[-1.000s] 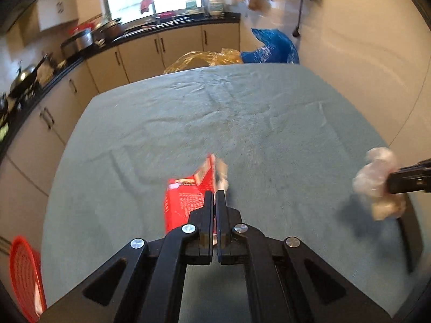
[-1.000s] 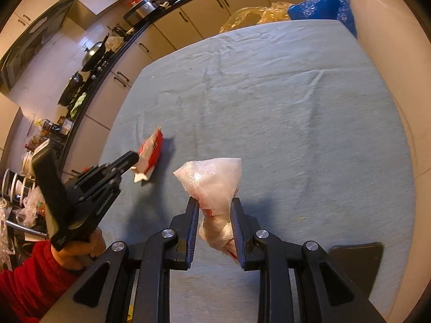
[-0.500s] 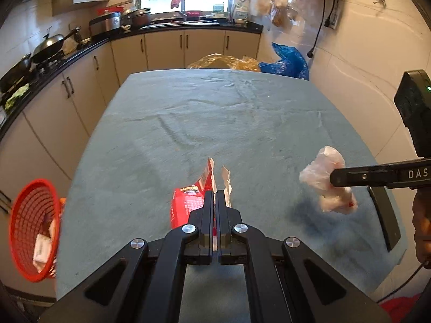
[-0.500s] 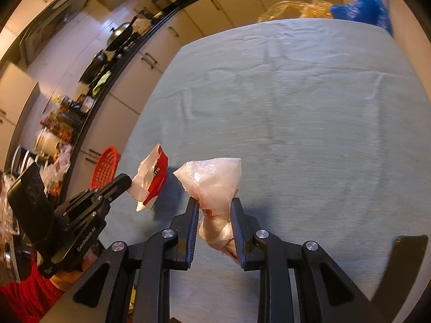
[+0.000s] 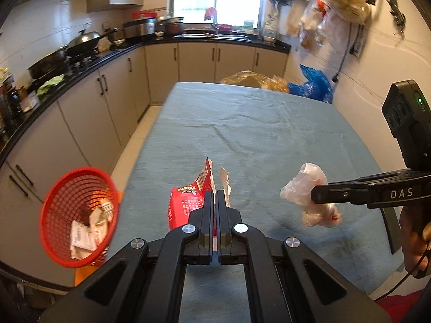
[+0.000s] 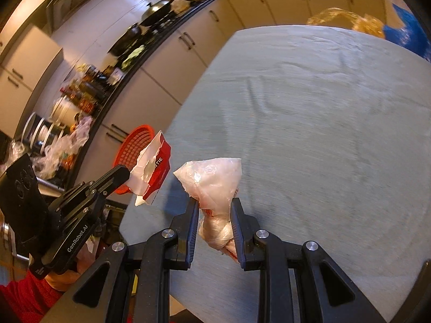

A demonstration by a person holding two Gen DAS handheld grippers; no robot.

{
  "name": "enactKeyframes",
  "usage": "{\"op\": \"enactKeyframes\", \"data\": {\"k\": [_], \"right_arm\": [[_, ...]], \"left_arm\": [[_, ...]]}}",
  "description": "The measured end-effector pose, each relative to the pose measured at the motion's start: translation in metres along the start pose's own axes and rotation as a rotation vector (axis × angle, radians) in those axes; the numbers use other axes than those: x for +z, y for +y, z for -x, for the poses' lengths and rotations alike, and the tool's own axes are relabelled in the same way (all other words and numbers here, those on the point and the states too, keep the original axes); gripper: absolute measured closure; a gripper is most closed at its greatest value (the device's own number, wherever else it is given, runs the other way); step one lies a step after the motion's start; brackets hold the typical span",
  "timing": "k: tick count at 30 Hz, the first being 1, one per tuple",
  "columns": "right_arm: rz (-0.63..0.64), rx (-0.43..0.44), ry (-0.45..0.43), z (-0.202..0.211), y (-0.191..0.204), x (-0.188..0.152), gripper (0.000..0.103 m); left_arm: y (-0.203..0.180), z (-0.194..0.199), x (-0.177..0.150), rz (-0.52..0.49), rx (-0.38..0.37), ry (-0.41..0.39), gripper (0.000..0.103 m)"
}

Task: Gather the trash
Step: 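Carry the red box and plastic bag over the wastebasket and release both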

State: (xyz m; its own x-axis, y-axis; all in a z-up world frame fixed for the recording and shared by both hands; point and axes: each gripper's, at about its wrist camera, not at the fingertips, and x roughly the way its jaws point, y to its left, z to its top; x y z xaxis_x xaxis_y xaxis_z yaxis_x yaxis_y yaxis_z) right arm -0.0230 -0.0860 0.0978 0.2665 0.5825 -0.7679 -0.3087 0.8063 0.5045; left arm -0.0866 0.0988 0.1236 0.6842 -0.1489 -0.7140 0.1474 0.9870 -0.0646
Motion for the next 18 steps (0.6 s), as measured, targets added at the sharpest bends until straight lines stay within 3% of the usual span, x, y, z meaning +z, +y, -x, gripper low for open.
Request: {"op": "enactKeyframes", "data": {"k": [18], "right_arm": [[0.151,0.060,0.039,-0.034,0.071,0.022,0.077]], "left_arm": [[0.052,0.036,0.001,0.092,0.113,-0.064,0.102]]}}
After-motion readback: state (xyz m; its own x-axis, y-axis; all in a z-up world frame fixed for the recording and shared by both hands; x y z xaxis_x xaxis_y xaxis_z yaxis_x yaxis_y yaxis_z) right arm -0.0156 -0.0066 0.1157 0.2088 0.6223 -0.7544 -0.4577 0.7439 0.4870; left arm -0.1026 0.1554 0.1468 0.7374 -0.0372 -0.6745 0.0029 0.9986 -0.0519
